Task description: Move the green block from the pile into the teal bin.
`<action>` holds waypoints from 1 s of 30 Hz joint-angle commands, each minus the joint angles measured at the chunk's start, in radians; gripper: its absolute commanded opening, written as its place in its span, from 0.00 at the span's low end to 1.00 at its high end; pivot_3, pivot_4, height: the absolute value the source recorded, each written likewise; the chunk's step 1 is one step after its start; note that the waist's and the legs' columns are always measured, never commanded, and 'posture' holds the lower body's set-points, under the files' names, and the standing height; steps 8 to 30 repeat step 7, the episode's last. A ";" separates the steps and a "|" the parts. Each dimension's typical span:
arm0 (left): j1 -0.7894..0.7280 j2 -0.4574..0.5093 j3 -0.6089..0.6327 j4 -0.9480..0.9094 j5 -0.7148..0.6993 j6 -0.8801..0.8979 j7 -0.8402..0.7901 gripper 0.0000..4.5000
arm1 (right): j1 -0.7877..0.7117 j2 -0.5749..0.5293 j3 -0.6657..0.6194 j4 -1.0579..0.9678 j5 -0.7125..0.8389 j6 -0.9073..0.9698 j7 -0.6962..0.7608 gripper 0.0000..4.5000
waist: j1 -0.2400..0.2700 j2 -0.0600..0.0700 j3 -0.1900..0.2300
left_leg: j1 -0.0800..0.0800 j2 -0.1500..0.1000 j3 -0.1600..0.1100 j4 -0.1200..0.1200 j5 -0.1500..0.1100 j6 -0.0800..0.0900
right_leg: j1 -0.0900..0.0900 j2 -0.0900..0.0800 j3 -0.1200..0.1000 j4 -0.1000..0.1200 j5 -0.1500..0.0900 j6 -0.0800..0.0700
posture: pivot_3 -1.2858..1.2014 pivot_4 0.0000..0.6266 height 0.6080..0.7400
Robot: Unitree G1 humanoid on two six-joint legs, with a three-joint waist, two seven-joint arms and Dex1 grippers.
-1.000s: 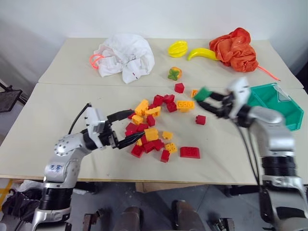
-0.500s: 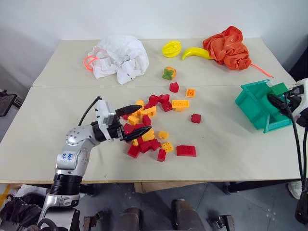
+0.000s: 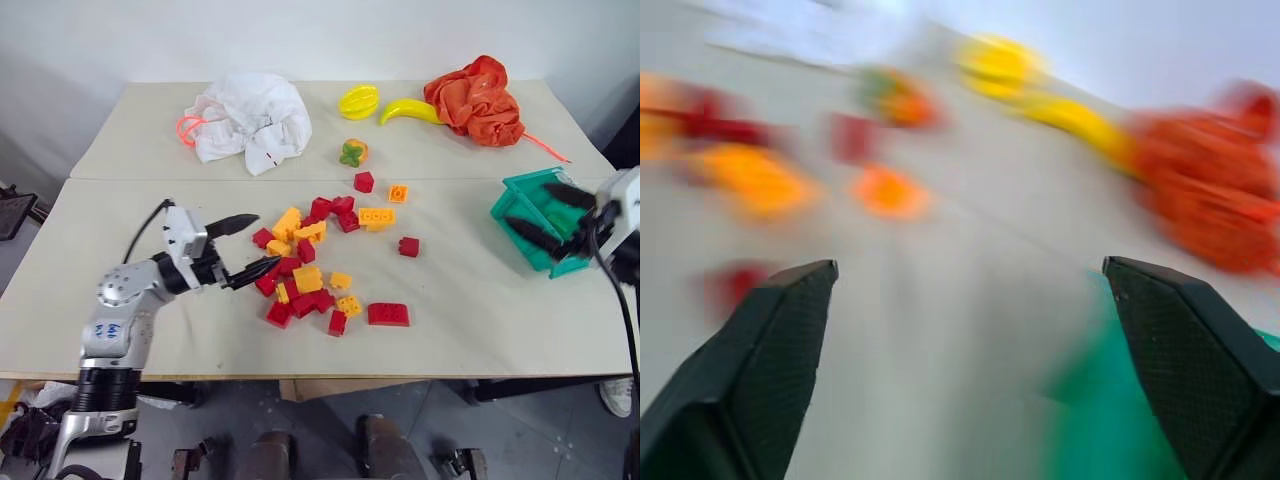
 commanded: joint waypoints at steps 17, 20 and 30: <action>0.160 0.088 0.068 0.011 0.076 -0.137 -0.010 1.00 | 0.281 0.033 0.083 -0.219 0.018 -0.057 0.108 0.99 | 0.019 0.000 0.000 | 0.000 -0.001 0.000 0.001 0.000 0.001 | 0.001 -0.002 0.000 -0.004 0.000 0.001 | 0.52 0.24 1.00; 0.160 0.088 0.068 0.011 0.076 -0.137 -0.010 1.00 | 0.281 0.033 0.083 -0.219 0.018 -0.057 0.108 0.99 | 0.019 0.000 0.000 | 0.000 -0.001 0.000 0.001 0.000 0.001 | 0.001 -0.002 0.000 -0.004 0.000 0.001 | 0.52 0.24 1.00; 0.160 0.088 0.068 0.011 0.076 -0.137 -0.010 1.00 | 0.281 0.033 0.083 -0.219 0.018 -0.057 0.108 0.99 | 0.019 0.000 0.000 | 0.000 -0.001 0.000 0.001 0.000 0.001 | 0.001 -0.002 0.000 -0.004 0.000 0.001 | 0.52 0.24 1.00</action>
